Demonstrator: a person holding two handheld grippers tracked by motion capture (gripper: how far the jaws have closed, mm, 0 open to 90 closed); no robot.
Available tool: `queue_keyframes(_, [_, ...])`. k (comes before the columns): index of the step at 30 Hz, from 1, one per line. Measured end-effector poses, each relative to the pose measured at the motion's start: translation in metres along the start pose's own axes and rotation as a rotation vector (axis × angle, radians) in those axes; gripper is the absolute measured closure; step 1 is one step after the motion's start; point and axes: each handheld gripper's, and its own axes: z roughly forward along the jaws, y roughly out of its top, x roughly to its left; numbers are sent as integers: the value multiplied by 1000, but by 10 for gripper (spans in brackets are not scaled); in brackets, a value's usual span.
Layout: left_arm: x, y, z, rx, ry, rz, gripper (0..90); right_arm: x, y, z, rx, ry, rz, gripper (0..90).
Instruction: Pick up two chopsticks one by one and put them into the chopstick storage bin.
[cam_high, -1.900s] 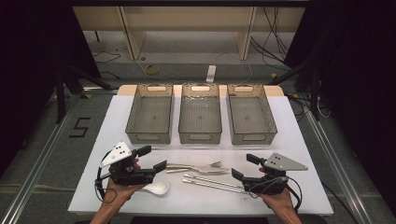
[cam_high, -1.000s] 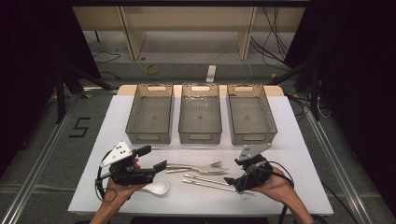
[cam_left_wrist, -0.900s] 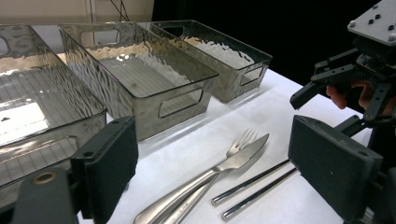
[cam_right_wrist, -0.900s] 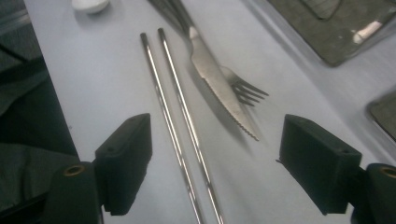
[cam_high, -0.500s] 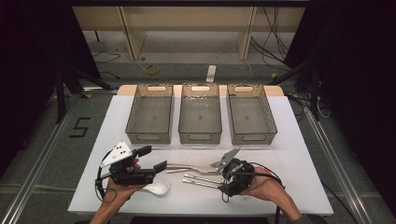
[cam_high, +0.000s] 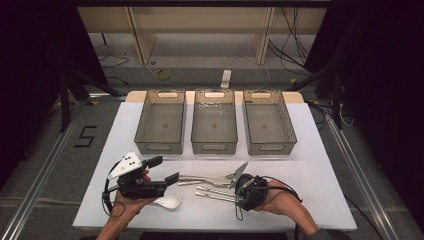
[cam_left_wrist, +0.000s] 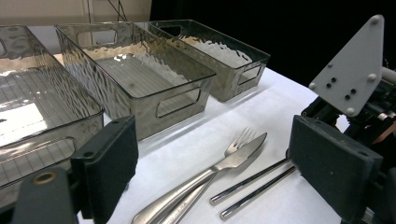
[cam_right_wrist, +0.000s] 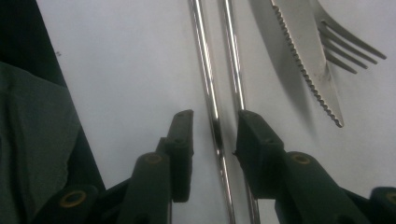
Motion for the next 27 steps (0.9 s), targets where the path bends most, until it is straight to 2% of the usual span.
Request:
queue_keyframes(6, [0, 0, 0, 0, 0, 0, 156, -1, 2, 6, 42, 8, -11, 737])
queue_keyframes(8, [0, 0, 0, -1, 0, 1, 156, -2, 3, 8, 50, 2, 0, 756])
queue_keyframes(12, [0, 0, 0, -1, 0, 2, 156, -3, 3, 10, 81, 8, -20, 785])
queue_keyframes(13, [0, 0, 0, 0, 1, 3, 156, -3, 4, 11, 76, 5, -7, 787])
queue_keyframes(16, [0, 0, 0, 0, 2, 2, 156, -3, 5, 10, 92, 15, -10, 807])
queue_keyframes(20, [-1, 0, 0, 0, 3, 3, 156, -3, 5, 12, 93, 12, -34, 836])
queue_keyframes(27, [-1, 0, 0, 0, 3, 4, 156, 1, 10, 12, 125, 0, -64, 858])
